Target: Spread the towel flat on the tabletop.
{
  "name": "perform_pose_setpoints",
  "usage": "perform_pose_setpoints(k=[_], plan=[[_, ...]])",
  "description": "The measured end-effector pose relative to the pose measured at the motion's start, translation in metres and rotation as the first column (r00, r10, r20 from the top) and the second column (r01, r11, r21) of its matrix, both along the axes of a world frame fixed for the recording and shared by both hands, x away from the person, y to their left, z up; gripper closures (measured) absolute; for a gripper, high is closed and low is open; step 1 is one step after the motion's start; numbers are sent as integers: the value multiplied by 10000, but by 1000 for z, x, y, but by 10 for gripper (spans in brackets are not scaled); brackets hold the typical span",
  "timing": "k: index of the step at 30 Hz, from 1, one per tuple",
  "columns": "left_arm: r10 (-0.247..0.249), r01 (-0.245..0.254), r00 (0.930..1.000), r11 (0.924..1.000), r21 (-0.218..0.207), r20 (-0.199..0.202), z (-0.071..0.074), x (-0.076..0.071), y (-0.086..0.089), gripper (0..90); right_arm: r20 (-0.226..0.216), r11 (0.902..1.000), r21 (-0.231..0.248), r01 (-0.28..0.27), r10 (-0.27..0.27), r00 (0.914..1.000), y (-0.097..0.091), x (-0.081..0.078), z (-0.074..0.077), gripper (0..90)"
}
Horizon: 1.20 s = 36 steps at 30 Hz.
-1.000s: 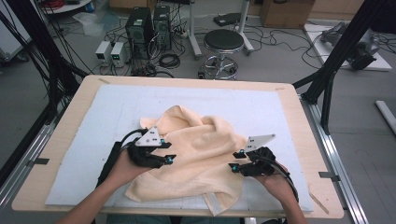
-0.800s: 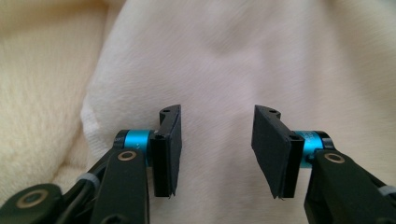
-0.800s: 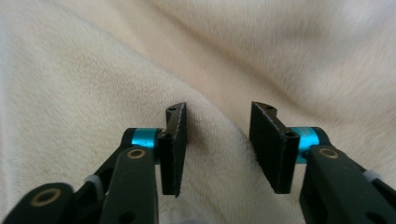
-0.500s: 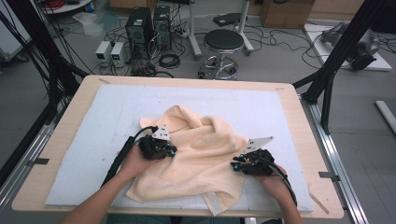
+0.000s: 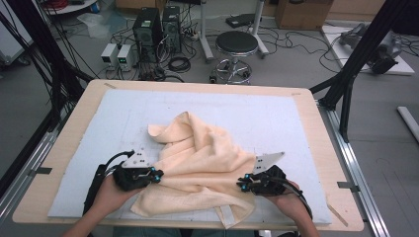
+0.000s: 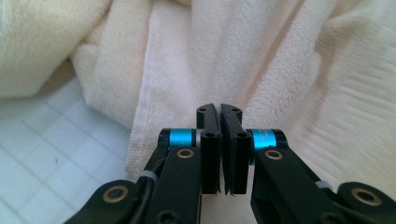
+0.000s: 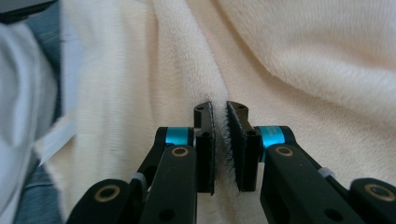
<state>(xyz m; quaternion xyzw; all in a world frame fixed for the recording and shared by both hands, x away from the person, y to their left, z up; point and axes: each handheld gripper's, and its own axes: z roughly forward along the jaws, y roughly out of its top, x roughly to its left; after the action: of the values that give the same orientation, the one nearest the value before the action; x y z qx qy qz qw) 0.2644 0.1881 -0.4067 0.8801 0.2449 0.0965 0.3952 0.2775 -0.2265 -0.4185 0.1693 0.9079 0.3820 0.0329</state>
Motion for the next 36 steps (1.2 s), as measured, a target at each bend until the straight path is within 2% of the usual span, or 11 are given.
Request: perform_pose_setpoints(k=[4,8,12,17,20,22,25,27,29,31,36], plan=[[-316,319,9991,9994,107,-271,-2,-20,3,863,-10,9993,-41,-367,367,9993,5,-9,3,806],[-672,669,9972,9977,-108,-312,0,-25,1,802,-57,9987,239,-441,442,9990,1,-12,12,697],[-777,784,9969,9958,-464,154,16,-9,-4,684,258,9985,545,113,-127,9996,-10,-7,23,634],[-690,726,9964,9946,-737,501,20,29,-26,667,440,9943,374,998,-1014,9939,-18,12,24,615],[-799,829,9922,9962,-281,956,8,48,-42,650,398,9883,-390,1476,-1461,9885,-17,26,14,604],[-868,877,9957,9958,-265,317,-3,61,-50,649,318,9834,-618,1707,-1690,9851,-17,34,6,596],[-720,740,9962,9964,415,-493,-22,73,-57,645,99,9798,-687,1875,-1873,9823,-17,40,-5,606],[-610,621,9978,9973,392,-273,-25,74,-57,706,147,9799,-959,1748,-1742,9846,-14,40,-13,641],[-584,598,9974,9977,312,-425,-24,74,-56,779,192,9807,-769,1800,-1790,9837,-14,39,-14,690],[-541,551,9983,9970,542,-196,-22,71,-58,845,71,9810,-703,1809,-1808,9835,-15,40,-14,769],[-301,289,9995,9946,998,108,-15,59,-53,865,150,9837,-761,1631,-1624,9866,-12,38,-13,837]])
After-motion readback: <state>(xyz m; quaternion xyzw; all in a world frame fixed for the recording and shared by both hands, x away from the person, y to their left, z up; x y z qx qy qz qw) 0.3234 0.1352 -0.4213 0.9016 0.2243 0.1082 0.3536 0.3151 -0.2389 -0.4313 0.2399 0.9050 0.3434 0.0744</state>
